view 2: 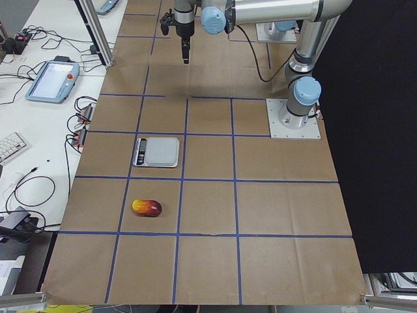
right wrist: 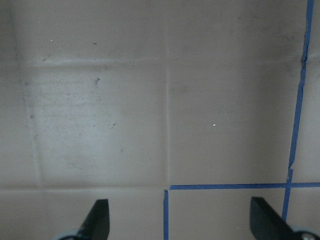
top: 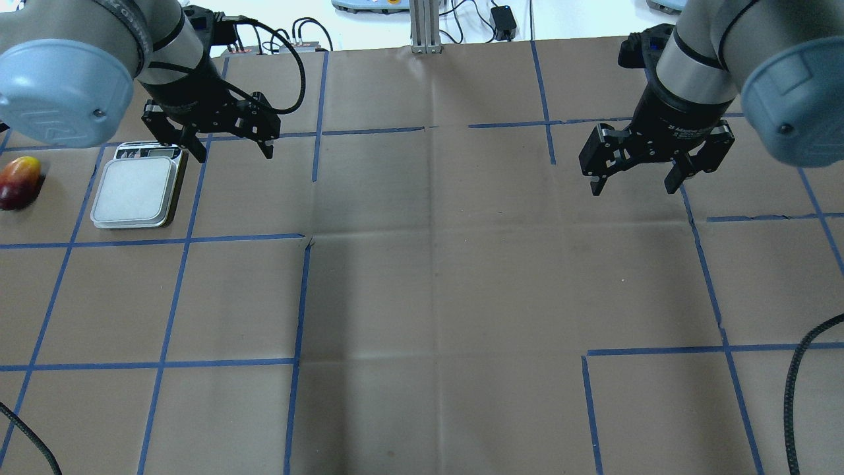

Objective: Weigh mango
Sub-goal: 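Move the left gripper toward the red-yellow mango beside the scale, then lower the left gripper onto the mango and close it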

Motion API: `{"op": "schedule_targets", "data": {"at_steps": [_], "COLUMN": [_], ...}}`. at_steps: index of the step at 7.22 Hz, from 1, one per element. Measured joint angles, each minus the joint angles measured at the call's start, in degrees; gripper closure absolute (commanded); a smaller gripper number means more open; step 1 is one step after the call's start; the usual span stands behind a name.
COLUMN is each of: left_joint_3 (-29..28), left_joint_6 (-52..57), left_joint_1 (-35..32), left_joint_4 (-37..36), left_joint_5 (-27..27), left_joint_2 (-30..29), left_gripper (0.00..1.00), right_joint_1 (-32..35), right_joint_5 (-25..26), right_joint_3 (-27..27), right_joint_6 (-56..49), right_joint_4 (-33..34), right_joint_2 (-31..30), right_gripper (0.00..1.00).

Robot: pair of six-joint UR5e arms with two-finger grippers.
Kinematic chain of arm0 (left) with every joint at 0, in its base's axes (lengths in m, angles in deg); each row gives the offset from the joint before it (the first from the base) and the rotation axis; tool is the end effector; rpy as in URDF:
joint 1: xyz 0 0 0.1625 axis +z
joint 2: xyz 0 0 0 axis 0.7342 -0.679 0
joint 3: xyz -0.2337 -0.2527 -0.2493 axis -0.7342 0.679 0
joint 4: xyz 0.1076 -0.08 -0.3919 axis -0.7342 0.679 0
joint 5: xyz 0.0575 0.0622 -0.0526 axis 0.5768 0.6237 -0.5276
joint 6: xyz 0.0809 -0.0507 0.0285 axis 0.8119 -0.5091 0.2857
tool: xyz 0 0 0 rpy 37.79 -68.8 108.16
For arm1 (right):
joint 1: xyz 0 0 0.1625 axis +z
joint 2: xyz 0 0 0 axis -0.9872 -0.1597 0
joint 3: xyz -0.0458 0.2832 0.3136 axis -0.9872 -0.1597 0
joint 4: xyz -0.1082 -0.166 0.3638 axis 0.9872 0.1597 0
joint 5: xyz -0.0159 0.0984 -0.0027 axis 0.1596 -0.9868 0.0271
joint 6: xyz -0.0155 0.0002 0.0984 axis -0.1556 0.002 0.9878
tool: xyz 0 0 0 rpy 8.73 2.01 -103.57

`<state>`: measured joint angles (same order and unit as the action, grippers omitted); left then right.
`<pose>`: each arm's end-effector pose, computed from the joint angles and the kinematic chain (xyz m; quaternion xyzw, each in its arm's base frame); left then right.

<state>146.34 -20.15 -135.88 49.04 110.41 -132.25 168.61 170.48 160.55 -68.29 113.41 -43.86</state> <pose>-0.1193 -0.5401 0.4418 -0.0129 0.9999 -0.0045 0.0066 0.1163 -0.4762 0.4473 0.0079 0.9991 0.0419 0.0074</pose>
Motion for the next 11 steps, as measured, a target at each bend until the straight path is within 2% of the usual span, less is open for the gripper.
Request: {"op": "schedule_targets", "data": {"at_steps": [9, 11], "left_joint_3": [0.1, 0.0], "left_joint_6": [0.0, 4.9], "left_joint_1": [2.1, 4.5], "left_joint_4": [0.1, 0.0], "left_joint_5": [-0.1, -0.1], "left_joint_2": [0.0, 0.0], "left_gripper": [0.00, 0.00], "right_joint_1": [0.0, 0.0], "right_joint_5": [0.0, 0.0], "right_joint_3": [0.0, 0.0], "right_joint_6": [0.0, 0.0], "right_joint_4": [0.0, 0.0], "right_joint_2": [0.0, 0.0], "right_gripper": [0.00, 0.00]}}
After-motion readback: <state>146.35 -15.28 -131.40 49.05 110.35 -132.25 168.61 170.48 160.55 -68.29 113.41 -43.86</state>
